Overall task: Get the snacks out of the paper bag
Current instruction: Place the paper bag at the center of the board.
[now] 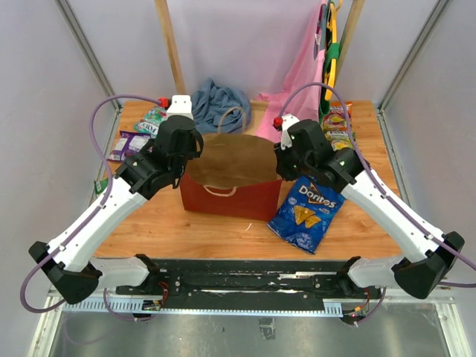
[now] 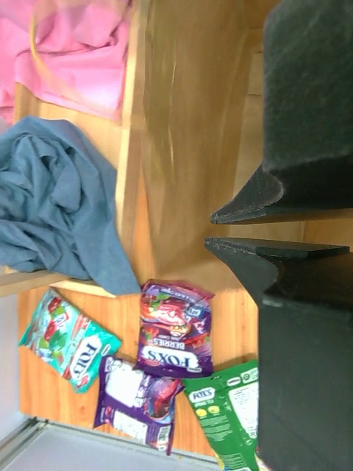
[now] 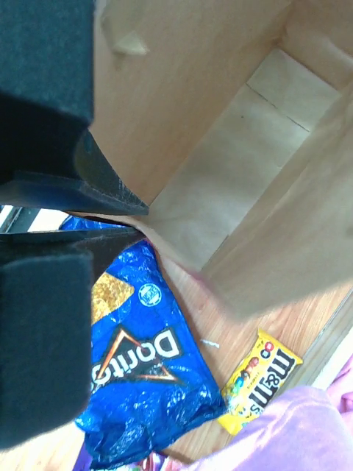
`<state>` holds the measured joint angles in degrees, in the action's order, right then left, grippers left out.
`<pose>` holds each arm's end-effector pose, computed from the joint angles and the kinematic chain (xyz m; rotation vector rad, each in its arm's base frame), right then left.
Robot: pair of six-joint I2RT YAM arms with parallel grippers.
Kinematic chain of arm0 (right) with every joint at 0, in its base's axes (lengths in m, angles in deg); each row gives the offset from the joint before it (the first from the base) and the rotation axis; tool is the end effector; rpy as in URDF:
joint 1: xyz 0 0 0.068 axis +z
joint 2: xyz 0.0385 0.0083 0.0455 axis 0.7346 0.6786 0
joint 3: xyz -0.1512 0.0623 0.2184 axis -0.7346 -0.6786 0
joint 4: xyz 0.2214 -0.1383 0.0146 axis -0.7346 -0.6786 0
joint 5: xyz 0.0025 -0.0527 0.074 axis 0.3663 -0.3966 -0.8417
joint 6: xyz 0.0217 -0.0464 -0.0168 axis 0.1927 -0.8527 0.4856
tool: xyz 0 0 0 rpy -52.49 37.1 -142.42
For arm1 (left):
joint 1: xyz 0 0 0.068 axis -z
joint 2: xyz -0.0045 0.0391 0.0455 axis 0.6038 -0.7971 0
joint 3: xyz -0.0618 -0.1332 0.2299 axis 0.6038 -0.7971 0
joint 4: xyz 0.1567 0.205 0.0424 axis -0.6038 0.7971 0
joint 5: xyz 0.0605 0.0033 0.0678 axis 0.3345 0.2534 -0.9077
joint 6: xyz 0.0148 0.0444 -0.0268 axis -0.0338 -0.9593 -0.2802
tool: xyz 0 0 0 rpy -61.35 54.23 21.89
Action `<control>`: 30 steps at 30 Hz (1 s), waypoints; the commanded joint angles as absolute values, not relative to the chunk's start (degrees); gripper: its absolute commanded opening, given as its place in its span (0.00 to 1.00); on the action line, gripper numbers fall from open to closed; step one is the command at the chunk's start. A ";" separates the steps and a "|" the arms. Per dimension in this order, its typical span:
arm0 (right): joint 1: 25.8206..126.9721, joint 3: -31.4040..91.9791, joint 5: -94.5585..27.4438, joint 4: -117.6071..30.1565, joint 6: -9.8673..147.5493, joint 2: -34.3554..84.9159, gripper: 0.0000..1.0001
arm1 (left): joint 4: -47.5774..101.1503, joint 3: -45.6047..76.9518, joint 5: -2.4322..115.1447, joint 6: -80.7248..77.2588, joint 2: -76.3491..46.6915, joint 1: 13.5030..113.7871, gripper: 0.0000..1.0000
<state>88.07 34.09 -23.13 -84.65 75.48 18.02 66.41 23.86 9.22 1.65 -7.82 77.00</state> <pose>0.2079 0.1772 0.3866 -0.5019 2.1805 0.4724 0.1999 -0.1380 0.4244 -0.0031 1.9135 0.0433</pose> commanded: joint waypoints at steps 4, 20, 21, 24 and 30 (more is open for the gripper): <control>86.09 41.02 -24.11 -92.83 68.23 22.22 0.14 | 70.11 23.59 12.78 5.15 -9.12 76.61 0.17; 85.43 48.50 -21.60 -93.67 66.49 27.04 0.39 | 73.10 22.03 8.18 5.76 -2.83 71.21 0.41; 85.48 48.57 -21.61 -93.67 66.57 27.30 0.40 | 73.52 21.73 7.71 5.57 -2.92 71.04 0.60; 85.45 48.60 -21.52 -93.45 66.77 27.65 0.41 | 74.13 20.74 7.62 4.79 -3.76 70.57 0.92; 85.46 48.41 -21.67 -93.40 66.90 28.12 0.41 | 72.58 17.74 11.22 4.09 -6.06 68.20 0.93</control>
<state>86.16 47.01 -22.67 -92.73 67.28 27.88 73.16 19.73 9.38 4.75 -4.65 69.99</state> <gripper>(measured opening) 0.414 0.960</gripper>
